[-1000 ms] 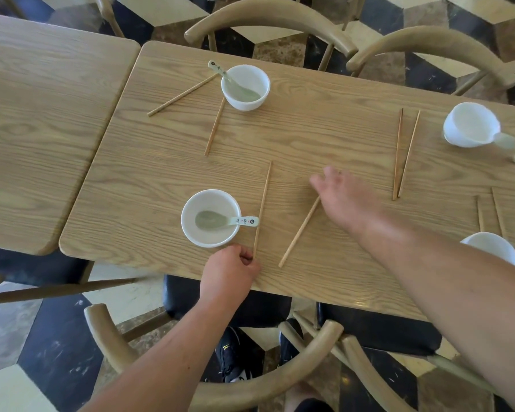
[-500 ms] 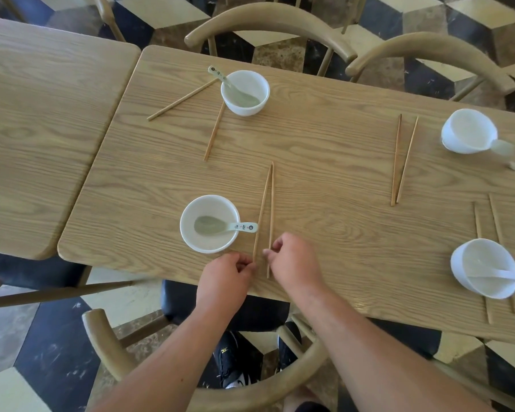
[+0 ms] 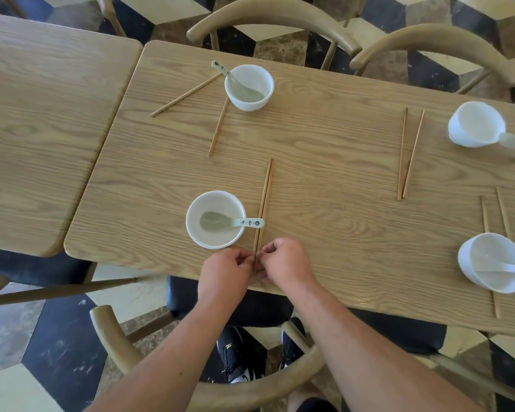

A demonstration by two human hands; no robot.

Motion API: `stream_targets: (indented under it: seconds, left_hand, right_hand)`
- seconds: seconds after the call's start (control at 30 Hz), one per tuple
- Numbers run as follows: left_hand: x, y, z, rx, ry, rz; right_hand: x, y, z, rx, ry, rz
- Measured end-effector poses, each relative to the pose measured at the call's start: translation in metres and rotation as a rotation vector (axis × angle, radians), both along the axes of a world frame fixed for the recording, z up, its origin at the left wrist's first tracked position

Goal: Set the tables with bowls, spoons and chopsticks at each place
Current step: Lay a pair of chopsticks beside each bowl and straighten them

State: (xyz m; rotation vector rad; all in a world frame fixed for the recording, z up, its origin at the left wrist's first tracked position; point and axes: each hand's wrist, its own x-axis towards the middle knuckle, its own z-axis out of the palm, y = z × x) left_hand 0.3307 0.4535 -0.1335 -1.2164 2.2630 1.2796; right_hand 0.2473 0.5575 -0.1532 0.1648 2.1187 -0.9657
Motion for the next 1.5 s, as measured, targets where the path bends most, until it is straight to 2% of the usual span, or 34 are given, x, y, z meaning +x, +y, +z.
stream_targets:
  seconds: [0.47,0.6,0.7,0.87,1.0,1.2,1.3,1.4,1.5]
  left_hand:
    - [0.005,0.005,-0.003,-0.033,0.034,0.009]
    - [0.012,0.009,0.004,-0.105,0.061,-0.001]
    - [0.026,0.026,0.018,-0.196,0.110,-0.024]
    - [0.006,0.086,0.046,-0.135,0.142,-0.296]
    - [-0.037,0.152,0.061,-0.032,0.179,-0.323]
    - [-0.081,0.292,0.054,-0.034,0.117,-0.388]
    - [-0.099,0.371,0.039,-0.051,0.062,-0.305]
    - [-0.112,0.429,0.024,-0.048,0.013,-0.184]
    - [-0.126,0.469,0.018,-0.050,0.010,-0.101]
  right_hand:
    - [-0.001,0.004,0.004,-0.031,-0.045,-0.014]
    - [0.003,0.009,0.019,-0.077,-0.009,0.003]
    - [0.015,0.035,0.037,-0.113,0.107,0.018]
    - [0.016,0.120,0.064,0.053,0.310,0.001]
    - [-0.005,0.196,0.076,0.097,0.361,-0.082]
    - [-0.032,0.327,0.089,0.046,0.455,-0.154]
    - [-0.056,0.423,0.086,0.042,0.517,-0.239]
    - [-0.099,0.499,0.066,0.117,0.440,-0.300]
    - [-0.138,0.537,0.044,0.178,0.386,-0.159]
